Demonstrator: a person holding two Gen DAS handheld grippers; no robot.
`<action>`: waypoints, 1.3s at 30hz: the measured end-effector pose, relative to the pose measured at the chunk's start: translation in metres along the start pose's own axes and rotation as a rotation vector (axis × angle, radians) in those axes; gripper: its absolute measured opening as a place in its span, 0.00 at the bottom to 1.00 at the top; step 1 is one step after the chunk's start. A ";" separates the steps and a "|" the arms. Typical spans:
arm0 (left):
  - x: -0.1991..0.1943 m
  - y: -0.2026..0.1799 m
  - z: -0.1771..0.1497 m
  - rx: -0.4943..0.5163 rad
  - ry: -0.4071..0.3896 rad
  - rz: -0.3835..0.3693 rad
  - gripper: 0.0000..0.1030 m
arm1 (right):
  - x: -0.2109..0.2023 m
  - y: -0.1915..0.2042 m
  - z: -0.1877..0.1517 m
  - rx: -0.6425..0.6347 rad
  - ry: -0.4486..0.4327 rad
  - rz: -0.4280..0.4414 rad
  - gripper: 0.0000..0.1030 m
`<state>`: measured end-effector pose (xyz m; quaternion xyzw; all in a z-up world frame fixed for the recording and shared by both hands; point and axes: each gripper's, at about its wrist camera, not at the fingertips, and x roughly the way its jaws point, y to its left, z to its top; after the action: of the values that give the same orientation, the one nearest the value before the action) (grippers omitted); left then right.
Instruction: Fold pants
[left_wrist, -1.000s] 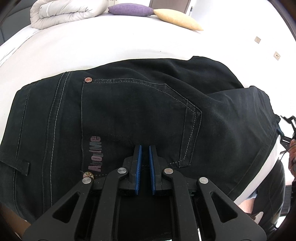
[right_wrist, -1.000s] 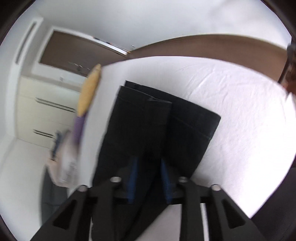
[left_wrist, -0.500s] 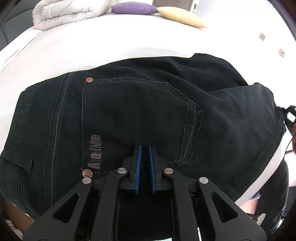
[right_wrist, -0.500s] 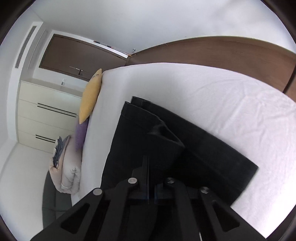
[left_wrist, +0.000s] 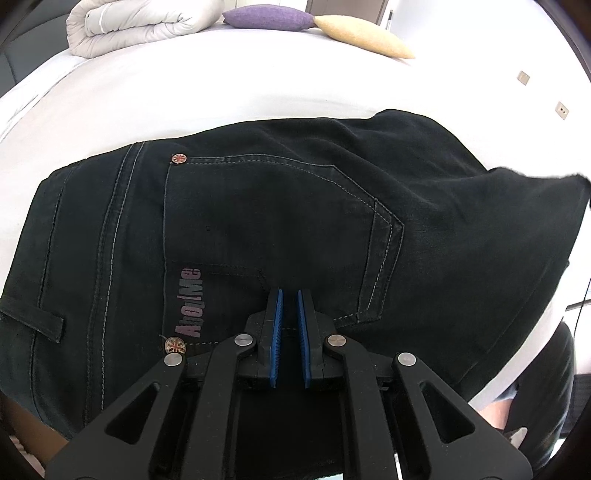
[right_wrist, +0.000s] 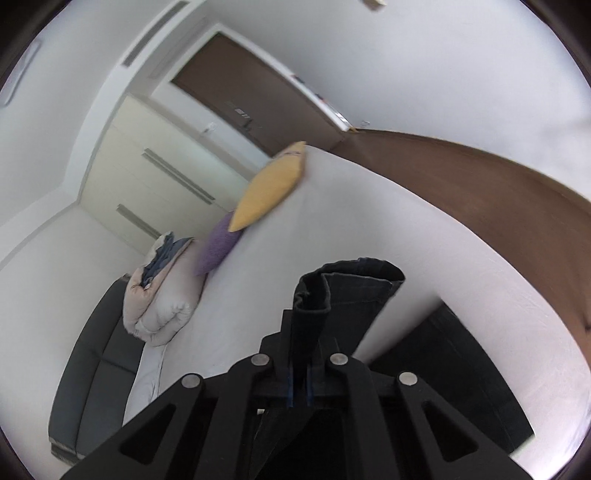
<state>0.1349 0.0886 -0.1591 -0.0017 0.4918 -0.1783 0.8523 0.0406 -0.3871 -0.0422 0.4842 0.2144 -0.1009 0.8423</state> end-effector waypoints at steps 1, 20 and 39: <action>0.000 0.001 0.000 -0.001 0.001 -0.005 0.08 | -0.005 -0.029 -0.010 0.062 0.006 -0.011 0.05; -0.003 0.003 0.002 0.004 0.017 0.005 0.08 | -0.025 -0.136 -0.074 0.324 -0.001 -0.120 0.05; -0.006 0.013 -0.005 -0.056 -0.039 -0.034 0.08 | -0.104 -0.109 -0.073 0.199 -0.111 -0.191 0.70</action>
<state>0.1323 0.1031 -0.1589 -0.0374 0.4798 -0.1790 0.8581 -0.1118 -0.3837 -0.1109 0.5362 0.2013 -0.2279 0.7874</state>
